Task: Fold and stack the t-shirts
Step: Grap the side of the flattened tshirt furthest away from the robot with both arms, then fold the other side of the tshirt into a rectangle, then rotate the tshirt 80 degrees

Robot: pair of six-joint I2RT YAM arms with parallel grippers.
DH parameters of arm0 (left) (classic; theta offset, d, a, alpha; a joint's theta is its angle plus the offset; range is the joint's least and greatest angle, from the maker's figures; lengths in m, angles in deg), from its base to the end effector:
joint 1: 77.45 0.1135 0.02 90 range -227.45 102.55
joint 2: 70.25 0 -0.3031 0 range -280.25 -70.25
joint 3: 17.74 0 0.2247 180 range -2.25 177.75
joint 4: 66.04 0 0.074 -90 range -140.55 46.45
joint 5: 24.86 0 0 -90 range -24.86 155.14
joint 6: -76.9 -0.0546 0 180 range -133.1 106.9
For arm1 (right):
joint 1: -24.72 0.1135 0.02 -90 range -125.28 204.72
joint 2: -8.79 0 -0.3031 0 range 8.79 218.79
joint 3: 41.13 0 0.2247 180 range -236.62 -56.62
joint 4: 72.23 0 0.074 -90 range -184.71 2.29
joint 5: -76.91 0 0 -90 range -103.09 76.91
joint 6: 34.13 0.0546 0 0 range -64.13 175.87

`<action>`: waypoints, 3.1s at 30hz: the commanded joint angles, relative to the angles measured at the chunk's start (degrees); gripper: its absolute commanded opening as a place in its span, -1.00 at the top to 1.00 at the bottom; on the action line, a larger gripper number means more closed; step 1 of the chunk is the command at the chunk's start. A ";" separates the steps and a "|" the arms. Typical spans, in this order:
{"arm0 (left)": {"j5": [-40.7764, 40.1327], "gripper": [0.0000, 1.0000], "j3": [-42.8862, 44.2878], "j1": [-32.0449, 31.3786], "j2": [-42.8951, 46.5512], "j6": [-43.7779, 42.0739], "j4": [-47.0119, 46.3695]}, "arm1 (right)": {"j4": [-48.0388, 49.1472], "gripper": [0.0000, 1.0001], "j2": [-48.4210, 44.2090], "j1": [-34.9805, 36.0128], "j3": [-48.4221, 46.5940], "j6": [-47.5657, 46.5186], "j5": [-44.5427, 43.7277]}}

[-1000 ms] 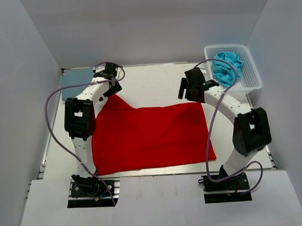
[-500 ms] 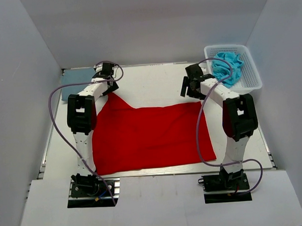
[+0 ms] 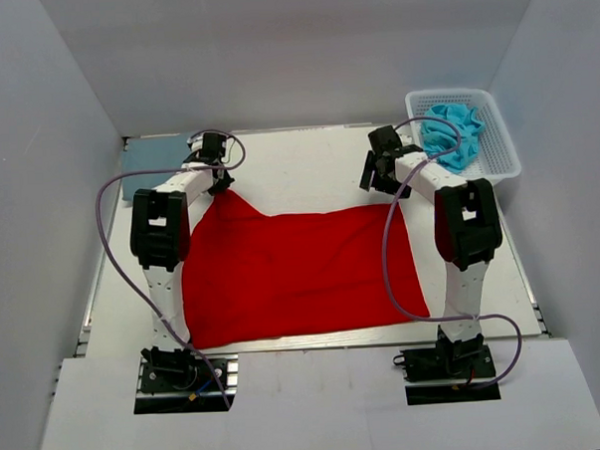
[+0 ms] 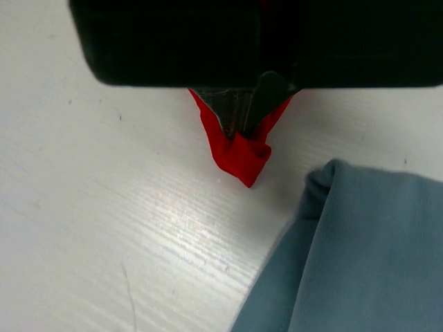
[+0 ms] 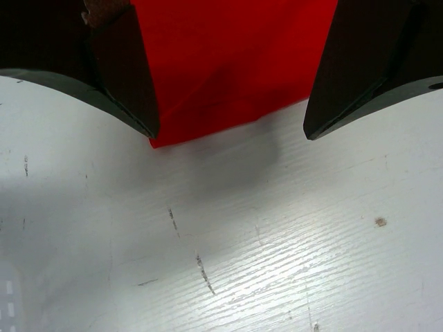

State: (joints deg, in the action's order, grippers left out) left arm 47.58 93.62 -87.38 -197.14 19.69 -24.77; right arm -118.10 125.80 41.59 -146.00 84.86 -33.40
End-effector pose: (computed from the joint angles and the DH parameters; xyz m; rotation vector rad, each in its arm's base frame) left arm 0.4830 -0.0678 0.1903 -0.6068 2.4217 0.0879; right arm 0.4301 0.1106 0.2301 0.3903 2.4647 -0.1328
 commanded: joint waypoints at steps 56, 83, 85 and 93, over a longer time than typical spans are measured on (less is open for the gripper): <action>22.84 1.00 -56.32 -1.23 87.06 25.11 43.02 | 7.80 1.00 -41.15 0.54 37.69 -3.77 0.37; 22.04 -1.00 -46.03 -1.76 77.25 19.86 41.22 | -0.72 -0.81 -51.80 0.27 43.42 -1.38 2.12; 23.53 -1.00 -49.81 -1.76 74.61 18.54 32.00 | 1.90 -0.81 -50.83 0.54 42.54 -3.93 7.45; 21.69 -1.00 -51.94 -1.76 51.16 18.00 11.94 | 13.25 -0.81 -39.60 3.87 44.03 -4.92 24.53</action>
State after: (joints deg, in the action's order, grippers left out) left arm 71.07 40.49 -88.93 -141.29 38.56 -2.83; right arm -110.26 83.42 43.95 -101.72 80.88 -15.98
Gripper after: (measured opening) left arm 0.995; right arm 0.904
